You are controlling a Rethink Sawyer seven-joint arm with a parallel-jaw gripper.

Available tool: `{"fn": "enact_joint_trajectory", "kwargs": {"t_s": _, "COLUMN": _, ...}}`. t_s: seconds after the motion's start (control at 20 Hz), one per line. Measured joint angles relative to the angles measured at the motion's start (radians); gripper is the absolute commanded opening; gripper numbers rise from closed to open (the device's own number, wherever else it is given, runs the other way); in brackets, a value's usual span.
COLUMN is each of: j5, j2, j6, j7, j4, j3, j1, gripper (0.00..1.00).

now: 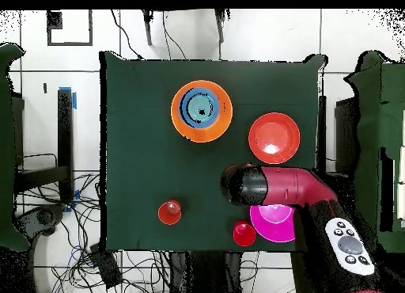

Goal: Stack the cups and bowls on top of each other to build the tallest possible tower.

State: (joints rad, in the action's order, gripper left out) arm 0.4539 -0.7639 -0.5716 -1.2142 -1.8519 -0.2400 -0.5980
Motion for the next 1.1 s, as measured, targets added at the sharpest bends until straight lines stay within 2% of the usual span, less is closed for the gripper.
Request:
{"fn": "enact_joint_trajectory", "kwargs": {"t_s": 0.45, "j5": -0.020, "j2": 0.015, "j6": 0.001, "j7": -0.001, "j4": 0.000, "j3": 0.029, "j1": -0.002, "gripper": 1.00}}
{"fn": "enact_joint_trajectory", "kwargs": {"t_s": 0.8, "j5": -0.022, "j2": 0.073, "j6": 0.027, "j7": -0.014, "j4": 0.000, "j3": 0.062, "j1": 0.010, "gripper": 1.00}}
{"fn": "enact_joint_trajectory", "kwargs": {"t_s": 1.1, "j5": -0.029, "j2": 0.159, "j6": 0.098, "j7": -0.050, "j4": 0.001, "j3": 0.091, "j1": 0.054, "gripper": 1.00}}
